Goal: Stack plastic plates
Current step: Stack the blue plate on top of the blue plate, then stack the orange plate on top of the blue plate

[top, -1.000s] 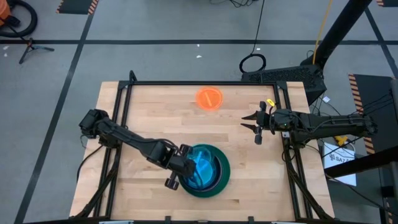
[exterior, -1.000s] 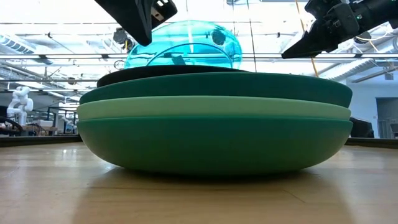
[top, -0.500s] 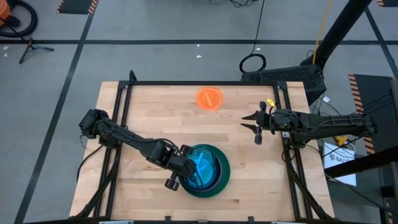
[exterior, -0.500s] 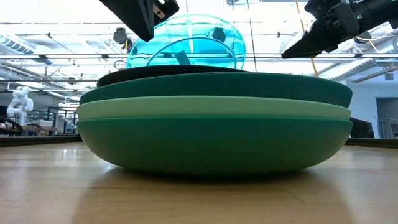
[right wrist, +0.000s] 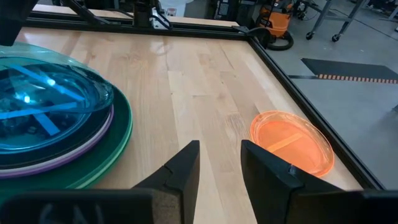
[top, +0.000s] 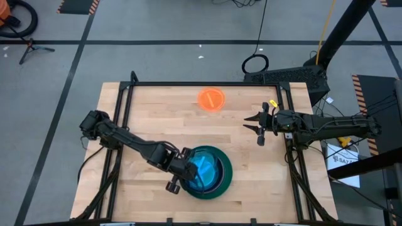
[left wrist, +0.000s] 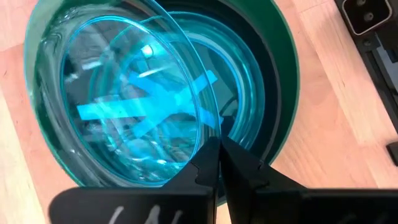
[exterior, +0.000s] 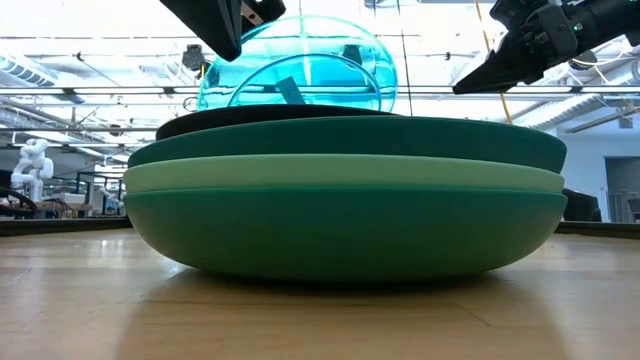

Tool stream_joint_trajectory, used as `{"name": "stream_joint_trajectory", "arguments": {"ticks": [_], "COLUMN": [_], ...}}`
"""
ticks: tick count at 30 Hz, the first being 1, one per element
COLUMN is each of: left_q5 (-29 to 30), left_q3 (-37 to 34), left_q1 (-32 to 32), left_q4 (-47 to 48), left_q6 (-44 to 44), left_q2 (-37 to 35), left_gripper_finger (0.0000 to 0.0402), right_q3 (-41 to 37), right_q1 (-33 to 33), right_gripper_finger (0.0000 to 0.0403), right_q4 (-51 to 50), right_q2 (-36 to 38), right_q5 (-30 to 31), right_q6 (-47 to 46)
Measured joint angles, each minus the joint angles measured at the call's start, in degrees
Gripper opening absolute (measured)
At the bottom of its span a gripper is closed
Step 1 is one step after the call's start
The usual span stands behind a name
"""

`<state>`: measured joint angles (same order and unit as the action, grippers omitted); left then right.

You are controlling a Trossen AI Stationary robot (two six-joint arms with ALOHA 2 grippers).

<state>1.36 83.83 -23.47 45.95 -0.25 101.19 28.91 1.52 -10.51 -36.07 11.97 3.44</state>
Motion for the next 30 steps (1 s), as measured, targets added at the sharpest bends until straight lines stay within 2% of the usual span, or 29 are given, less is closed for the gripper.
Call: {"name": "stream_joint_trajectory", "arguments": {"ticks": [15, 24, 30], "left_q5": [-0.26, -1.39, -1.33], "left_q3": [0.00, 0.00, 0.00], "left_q1": [-0.32, -0.34, -0.30], "left_q4": [0.00, 0.00, 1.53], "left_q6": [-0.75, -1.14, 1.77], "left_q2": [-0.02, -0.04, -0.04], "left_gripper_finger": [0.0021, 0.0066, 0.0072], "right_q3": [0.00, 0.00, 0.00], "right_q1": [0.01, 0.01, 0.02], "right_gripper_finger": [0.0110, 0.0110, 0.0110], "right_q4": [-0.01, -0.01, -0.01], "right_q2": [0.01, 0.01, 0.00], "right_q5": [-0.02, -0.02, -0.02], "right_q6": [-0.02, -0.11, -2.52]}}
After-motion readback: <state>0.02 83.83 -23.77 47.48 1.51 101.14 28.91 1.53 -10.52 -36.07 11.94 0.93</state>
